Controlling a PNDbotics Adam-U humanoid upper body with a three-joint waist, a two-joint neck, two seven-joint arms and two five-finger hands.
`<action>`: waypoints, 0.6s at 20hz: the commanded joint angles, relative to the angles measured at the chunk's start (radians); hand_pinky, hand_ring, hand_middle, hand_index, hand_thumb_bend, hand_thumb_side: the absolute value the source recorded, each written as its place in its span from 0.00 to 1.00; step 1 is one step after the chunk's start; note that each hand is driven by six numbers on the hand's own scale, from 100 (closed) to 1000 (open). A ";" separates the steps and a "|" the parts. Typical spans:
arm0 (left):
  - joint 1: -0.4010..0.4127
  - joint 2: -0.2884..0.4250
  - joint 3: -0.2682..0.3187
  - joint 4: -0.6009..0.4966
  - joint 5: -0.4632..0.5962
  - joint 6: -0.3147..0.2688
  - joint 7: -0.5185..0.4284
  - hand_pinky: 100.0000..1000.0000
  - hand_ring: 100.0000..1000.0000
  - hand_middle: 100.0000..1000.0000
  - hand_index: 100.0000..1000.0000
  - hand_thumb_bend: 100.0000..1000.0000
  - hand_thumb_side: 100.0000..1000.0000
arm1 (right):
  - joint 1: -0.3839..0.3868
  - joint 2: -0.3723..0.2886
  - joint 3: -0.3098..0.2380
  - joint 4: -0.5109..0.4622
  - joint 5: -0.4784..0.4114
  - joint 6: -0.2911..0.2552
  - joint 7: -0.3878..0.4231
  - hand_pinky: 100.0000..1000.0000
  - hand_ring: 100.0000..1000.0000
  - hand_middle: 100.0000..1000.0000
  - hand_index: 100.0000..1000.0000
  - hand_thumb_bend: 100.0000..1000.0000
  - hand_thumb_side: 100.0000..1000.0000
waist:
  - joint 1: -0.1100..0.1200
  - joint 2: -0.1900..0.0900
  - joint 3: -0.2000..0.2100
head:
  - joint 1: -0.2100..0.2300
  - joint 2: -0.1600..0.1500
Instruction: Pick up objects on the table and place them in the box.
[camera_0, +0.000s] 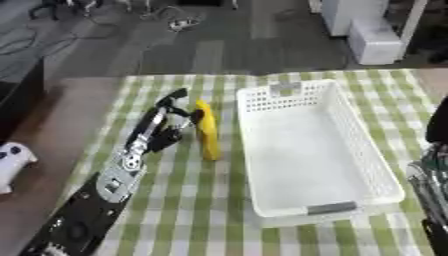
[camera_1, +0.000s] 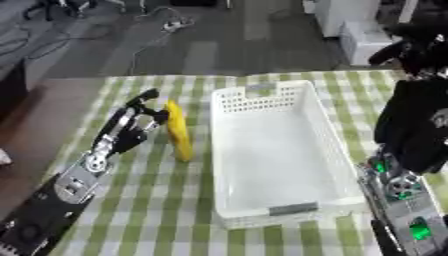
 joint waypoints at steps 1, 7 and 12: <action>-0.020 0.011 -0.002 -0.023 0.007 0.000 -0.013 1.00 0.71 0.91 1.00 0.52 0.90 | -0.015 -0.007 -0.002 -0.013 -0.005 0.000 0.004 0.31 0.57 0.59 0.70 0.00 0.91 | -0.001 -0.013 0.003 | 0.009 -0.011; -0.021 0.011 -0.003 -0.022 0.008 -0.001 -0.031 1.00 0.72 0.92 1.00 0.55 0.91 | -0.014 -0.007 -0.001 -0.013 -0.005 0.001 0.005 0.31 0.57 0.59 0.70 0.00 0.91 | -0.001 -0.013 0.005 | 0.009 -0.010; -0.023 0.011 -0.002 -0.019 0.005 -0.001 -0.047 1.00 0.73 0.93 1.00 0.55 0.92 | -0.014 -0.008 -0.001 -0.013 -0.006 0.001 0.006 0.31 0.57 0.59 0.70 0.00 0.91 | -0.001 -0.013 0.005 | 0.008 -0.011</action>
